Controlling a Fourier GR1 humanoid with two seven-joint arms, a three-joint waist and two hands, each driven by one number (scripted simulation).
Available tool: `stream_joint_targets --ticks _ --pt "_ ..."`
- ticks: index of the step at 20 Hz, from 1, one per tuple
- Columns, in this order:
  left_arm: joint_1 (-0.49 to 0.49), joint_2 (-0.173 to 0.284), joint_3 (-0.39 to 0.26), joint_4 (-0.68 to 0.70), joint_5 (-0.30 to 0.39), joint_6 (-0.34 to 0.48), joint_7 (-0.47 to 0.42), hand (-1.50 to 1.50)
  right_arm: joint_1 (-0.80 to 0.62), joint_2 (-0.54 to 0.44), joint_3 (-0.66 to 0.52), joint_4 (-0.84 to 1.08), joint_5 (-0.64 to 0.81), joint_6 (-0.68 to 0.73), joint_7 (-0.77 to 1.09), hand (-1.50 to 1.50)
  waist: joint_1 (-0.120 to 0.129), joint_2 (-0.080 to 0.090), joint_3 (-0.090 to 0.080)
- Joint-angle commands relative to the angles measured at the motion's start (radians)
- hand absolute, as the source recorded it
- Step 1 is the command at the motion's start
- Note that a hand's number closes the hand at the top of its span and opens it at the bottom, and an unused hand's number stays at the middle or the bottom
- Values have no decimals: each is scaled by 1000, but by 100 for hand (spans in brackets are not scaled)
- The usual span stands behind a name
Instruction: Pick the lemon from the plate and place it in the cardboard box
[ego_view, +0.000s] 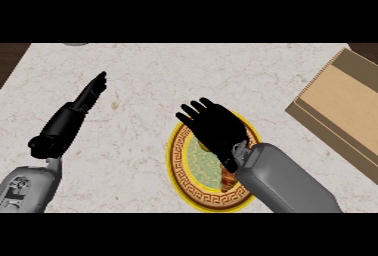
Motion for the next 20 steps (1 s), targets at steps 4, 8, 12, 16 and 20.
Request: stream_joint_targets --ticks 4,8,12,16,20 --pt "17 -50 12 -39 -38 -20 18 0 16 79 -37 63 72 13 -65 -150 -1 -1 0" --pt "-16 -60 53 10 -47 -33 2 0 68 42 -55 47 121 -13 -117 -150 -5 0 0" --pt "76 -24 80 -43 -34 -84 -40 0 109 58 -36 99 192 -79 -107 -150 -2 -1 0" --pt "15 -82 56 -41 -80 -57 24 0 11 83 -118 204 216 -61 -171 -150 -2 0 0" --pt "11 -67 84 -53 -57 -93 34 0 -23 184 -124 330 240 -100 -141 -150 3 0 0"
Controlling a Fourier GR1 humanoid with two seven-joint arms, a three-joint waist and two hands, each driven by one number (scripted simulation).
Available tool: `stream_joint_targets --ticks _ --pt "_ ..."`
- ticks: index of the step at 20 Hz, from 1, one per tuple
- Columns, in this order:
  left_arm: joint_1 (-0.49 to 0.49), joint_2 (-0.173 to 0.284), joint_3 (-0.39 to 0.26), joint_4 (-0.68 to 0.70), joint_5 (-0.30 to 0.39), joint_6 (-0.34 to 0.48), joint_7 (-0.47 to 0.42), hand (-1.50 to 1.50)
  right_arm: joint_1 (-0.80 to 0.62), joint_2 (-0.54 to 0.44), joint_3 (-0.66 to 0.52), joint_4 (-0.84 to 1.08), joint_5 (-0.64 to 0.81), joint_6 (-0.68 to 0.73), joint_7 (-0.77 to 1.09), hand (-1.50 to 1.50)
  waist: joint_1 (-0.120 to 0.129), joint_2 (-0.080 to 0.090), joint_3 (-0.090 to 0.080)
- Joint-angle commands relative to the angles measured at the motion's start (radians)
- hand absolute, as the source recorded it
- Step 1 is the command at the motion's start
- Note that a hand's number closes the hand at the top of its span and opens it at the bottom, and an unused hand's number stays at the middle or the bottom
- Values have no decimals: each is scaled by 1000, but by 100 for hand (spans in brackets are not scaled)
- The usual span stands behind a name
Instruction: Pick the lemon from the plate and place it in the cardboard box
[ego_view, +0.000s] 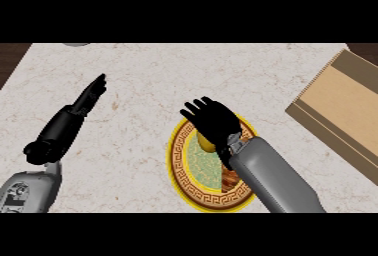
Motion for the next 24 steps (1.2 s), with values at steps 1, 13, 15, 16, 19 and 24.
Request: stream_joint_targets --ticks 1,13,15,16,19,24 --pt "2 -20 15 5 -18 -6 -8 0 9 8 -27 59 36 -24 -56 -150 -1 5 3" --pt "-8 -33 40 6 -30 -24 -5 0 -31 20 -38 146 119 -289 -272 150 0 6 3" --pt "15 -36 24 -63 -17 -42 45 0 31 36 6 160 153 -392 -287 150 2 6 3" --pt "-18 -26 48 41 -52 -19 -17 0 83 -8 -36 56 118 -347 -271 150 -10 5 3" --pt "18 -33 29 -43 -43 -18 30 0 116 -23 -185 22 7 -260 -193 150 -17 1 3" --pt "3 -65 24 -7 -62 6 1 0 294 -60 -239 -201 -42 -296 -159 150 -25 1 3"
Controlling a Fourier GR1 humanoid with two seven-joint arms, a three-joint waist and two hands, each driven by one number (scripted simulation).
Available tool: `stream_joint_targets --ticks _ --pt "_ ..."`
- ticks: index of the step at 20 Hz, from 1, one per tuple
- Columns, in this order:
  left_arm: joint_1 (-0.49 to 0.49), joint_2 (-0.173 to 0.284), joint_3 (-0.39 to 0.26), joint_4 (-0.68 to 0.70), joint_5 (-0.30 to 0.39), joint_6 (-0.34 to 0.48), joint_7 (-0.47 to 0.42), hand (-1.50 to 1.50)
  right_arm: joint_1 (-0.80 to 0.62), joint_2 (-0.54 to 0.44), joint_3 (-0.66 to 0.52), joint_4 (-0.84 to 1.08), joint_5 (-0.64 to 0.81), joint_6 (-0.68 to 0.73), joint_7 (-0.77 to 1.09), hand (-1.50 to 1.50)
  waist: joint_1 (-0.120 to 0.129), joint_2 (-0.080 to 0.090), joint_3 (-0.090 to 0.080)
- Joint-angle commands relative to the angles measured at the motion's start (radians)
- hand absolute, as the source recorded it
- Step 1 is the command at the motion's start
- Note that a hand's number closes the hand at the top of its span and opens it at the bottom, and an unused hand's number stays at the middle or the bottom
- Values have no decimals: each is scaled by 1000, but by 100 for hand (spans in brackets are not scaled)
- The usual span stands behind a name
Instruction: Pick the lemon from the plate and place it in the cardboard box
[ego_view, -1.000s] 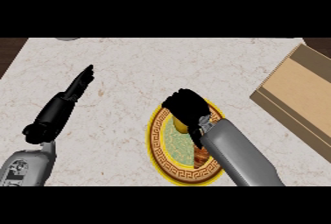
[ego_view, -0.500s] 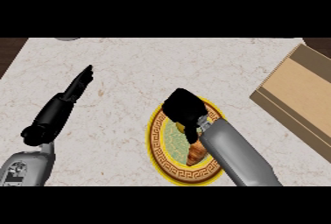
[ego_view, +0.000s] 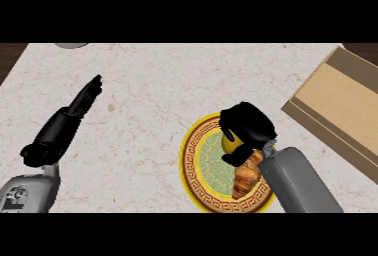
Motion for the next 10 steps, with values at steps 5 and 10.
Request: stream_joint_targets --ticks 5,10 --pt "47 -29 -31 -20 -22 -9 -18 0 77 -95 -69 -358 -12 40 35 150 9 1 0" --pt "-10 18 42 60 15 -43 -40 0 100 -106 -200 -614 -110 159 128 150 -2 2 0"
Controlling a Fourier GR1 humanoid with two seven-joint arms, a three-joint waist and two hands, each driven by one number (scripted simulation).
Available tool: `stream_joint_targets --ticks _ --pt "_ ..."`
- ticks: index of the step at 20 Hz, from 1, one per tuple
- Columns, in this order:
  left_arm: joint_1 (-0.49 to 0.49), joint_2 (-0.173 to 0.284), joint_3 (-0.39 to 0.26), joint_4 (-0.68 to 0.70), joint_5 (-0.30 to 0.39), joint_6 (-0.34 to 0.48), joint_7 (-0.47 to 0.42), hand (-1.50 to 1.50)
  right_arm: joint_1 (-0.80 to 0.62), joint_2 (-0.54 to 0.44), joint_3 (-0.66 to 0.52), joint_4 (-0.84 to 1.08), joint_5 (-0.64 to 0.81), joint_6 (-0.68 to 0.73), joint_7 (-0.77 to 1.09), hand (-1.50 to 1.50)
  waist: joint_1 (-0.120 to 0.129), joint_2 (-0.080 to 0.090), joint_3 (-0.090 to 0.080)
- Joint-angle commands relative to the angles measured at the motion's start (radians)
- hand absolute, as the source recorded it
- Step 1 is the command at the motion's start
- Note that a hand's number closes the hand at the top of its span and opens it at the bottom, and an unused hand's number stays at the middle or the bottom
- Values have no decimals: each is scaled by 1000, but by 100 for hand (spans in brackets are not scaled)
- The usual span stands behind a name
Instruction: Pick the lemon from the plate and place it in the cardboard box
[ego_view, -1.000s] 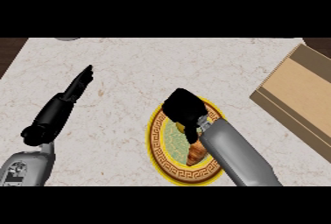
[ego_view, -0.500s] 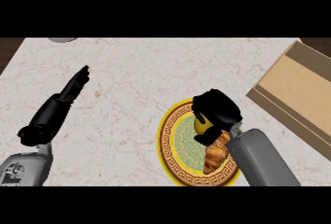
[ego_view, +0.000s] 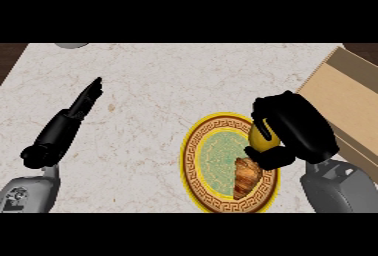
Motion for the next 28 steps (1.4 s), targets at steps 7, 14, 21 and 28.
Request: stream_joint_targets --ticks 7,14,21,28 --pt "-56 0 11 20 -11 6 35 0 -98 88 -350 -217 -134 61 331 150 -4 3 0" --pt "-55 -6 13 -20 13 -23 69 0 -307 -68 -584 20 -208 56 380 150 22 5 0" --pt "-53 -48 -28 -3 -34 4 32 0 -321 -343 -654 392 -189 28 149 150 25 10 1" --pt "-46 -20 1 -21 -11 -26 51 0 -280 -442 -624 678 -181 151 49 150 31 10 1"
